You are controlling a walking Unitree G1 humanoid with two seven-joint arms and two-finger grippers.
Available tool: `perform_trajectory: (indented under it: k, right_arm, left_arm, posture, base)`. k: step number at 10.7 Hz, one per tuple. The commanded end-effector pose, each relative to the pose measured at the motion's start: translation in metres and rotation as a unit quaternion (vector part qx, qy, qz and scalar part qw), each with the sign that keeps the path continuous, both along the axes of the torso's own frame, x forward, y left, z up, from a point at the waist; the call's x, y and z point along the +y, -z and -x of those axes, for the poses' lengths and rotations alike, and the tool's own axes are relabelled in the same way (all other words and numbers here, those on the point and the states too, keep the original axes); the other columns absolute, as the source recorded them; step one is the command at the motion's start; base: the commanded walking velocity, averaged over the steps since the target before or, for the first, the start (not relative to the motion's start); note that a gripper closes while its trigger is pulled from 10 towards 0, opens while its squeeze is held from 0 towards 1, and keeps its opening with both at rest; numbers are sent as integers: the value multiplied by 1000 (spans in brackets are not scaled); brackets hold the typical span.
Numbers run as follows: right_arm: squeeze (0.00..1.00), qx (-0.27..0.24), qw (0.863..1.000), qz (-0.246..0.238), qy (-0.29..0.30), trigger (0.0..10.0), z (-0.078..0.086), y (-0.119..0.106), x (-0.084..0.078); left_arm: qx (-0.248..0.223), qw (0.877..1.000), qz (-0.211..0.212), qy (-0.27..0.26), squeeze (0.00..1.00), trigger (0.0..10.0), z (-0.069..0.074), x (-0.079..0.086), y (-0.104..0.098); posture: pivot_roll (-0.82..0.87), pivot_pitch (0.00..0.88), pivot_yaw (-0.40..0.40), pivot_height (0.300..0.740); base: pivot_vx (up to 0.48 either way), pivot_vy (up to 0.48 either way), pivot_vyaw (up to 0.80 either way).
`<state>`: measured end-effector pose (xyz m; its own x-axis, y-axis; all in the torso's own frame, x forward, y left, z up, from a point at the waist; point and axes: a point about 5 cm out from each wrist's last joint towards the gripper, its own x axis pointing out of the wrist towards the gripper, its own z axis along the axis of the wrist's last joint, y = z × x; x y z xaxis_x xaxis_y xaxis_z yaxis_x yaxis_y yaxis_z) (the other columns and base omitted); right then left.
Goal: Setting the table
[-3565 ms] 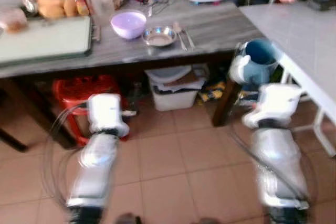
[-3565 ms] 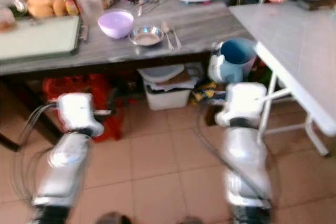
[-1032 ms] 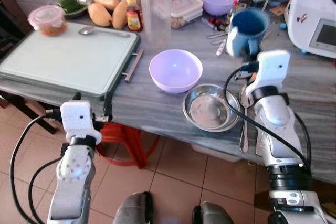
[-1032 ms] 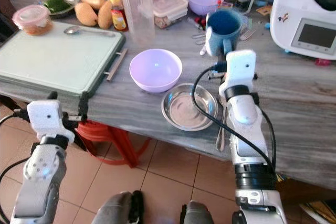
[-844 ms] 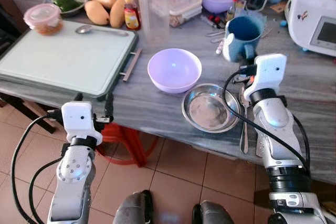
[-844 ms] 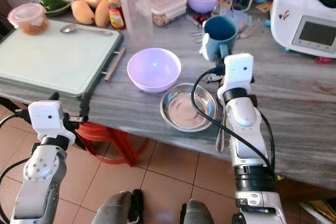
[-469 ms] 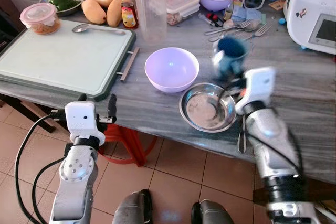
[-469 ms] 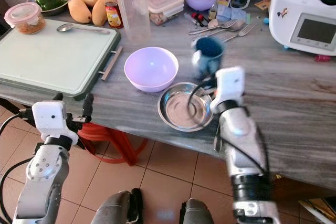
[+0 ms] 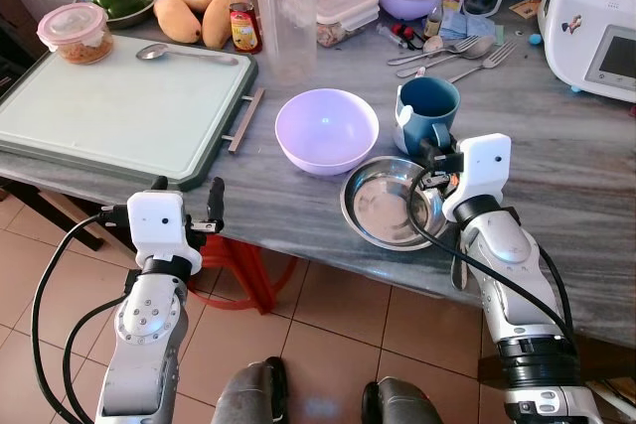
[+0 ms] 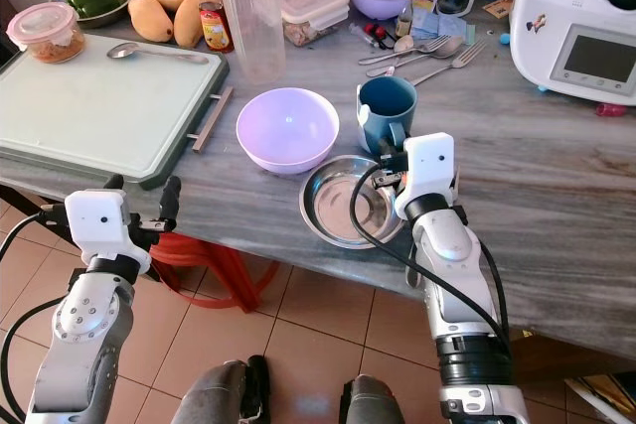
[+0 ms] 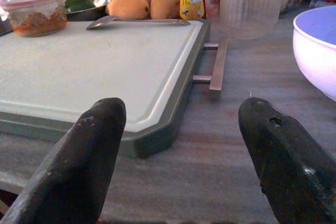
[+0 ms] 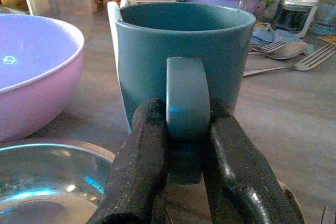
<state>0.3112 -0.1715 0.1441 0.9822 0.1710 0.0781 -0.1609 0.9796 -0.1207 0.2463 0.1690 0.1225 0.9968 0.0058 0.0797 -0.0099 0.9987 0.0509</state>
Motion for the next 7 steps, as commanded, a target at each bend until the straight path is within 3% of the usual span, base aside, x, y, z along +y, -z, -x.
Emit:
perform_trajectory:
  k: [1, 2, 3, 4, 5, 7]
  right_arm:
    - [0, -8, 1000, 2, -13, 10000, 6, -2, 4]
    - [427, -6, 1000, 4, -18, 10000, 8, 0, 6]
    - [506, -8, 1000, 7, -24, 10000, 9, 1, 6]
    - [812, -9, 1000, 4, -24, 10000, 9, 1, 5]
    - [855, -8, 1000, 5, -22, 10000, 10, 2, 5]
    - [831, -6, 1000, 15, -18, 10000, 12, 6, 4]
  left_arm:
    - [0, 1000, 1, 7, 0, 10000, 0, -1, -2]
    - [0, 1000, 2, 9, 0, 10000, 0, -1, -2]
    - [1, 1000, 1, 9, 0, 10000, 0, -1, -1]
    - [1, 1000, 1, 10, 0, 10000, 0, -1, -1]
    - [1, 1000, 1, 10, 0, 10000, 1, -1, -1]
    - [3, 1000, 2, 13, 0, 10000, 1, -2, -1]
  posture:
    - [-5, 187, 30, 740]
    - [-6, 190, 31, 740]
    - [-6, 190, 31, 740]
    - [-7, 193, 32, 740]
    - [-6, 193, 32, 740]
    - [-5, 196, 33, 740]
  base:
    - [0, 0, 0]
    - [0, 0, 0]
    - [0, 0, 0]
    - [0, 0, 0]
    - [0, 0, 0]
    - [0, 0, 0]
